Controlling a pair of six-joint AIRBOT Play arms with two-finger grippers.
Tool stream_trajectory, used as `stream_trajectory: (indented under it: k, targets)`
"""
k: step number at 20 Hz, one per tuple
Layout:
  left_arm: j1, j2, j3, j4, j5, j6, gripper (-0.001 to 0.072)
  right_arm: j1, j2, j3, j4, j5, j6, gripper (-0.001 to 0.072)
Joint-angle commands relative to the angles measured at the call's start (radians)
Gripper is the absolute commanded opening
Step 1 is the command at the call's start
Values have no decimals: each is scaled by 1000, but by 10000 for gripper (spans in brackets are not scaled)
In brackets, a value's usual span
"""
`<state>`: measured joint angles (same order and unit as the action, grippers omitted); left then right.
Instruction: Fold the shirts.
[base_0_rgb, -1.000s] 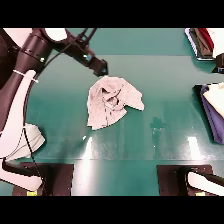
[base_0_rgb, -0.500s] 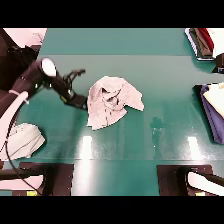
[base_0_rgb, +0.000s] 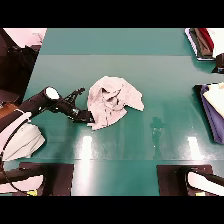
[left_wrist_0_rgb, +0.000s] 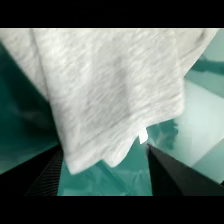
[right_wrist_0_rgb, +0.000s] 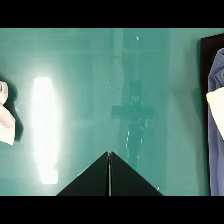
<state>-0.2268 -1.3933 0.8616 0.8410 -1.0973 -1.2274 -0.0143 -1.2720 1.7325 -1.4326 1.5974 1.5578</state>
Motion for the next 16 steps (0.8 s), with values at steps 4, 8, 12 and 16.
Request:
stream_trajectory:
  k: [4,8,12,16]
  targets:
    - [-13,1,-7,-54,-79,30,597,0,0,0,0,2,1,13]
    - [-13,2,42,-10,-145,15,597,0,0,0,0,2,1,13]
    - [-13,2,94,-11,-141,-4,596,0,0,0,0,2,1,13]
    - [-13,1,97,-10,-95,-5,596,0,0,0,0,2,0,13]
